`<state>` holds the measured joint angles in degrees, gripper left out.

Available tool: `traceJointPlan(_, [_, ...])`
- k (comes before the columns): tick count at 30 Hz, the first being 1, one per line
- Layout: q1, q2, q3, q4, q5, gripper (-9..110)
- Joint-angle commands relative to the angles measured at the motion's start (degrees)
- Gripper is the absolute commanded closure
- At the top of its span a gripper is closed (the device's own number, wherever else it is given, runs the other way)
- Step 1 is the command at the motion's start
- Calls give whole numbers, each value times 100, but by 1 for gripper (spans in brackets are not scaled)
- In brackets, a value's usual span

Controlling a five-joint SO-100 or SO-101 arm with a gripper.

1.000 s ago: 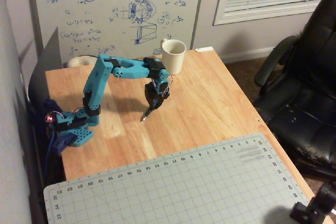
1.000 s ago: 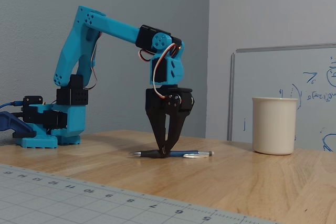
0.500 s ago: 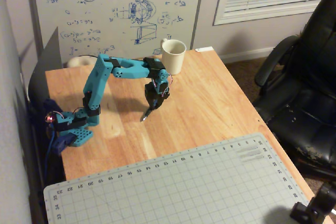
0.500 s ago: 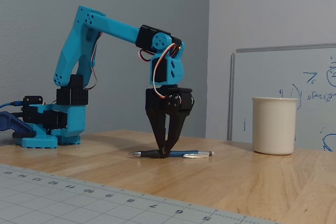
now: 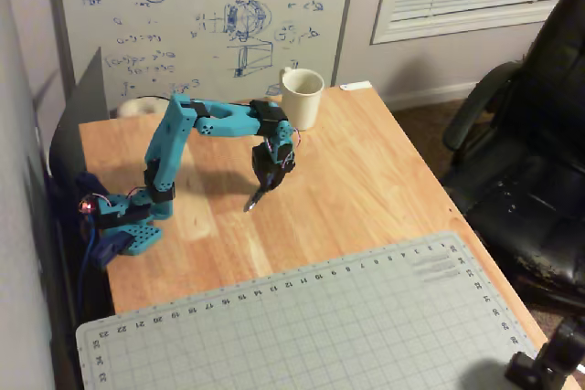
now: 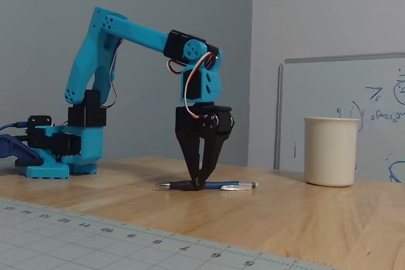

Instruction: Touch the pen.

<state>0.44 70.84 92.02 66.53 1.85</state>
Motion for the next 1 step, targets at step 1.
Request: traceJointPlan(1, [-26, 202, -510, -35, 0, 101])
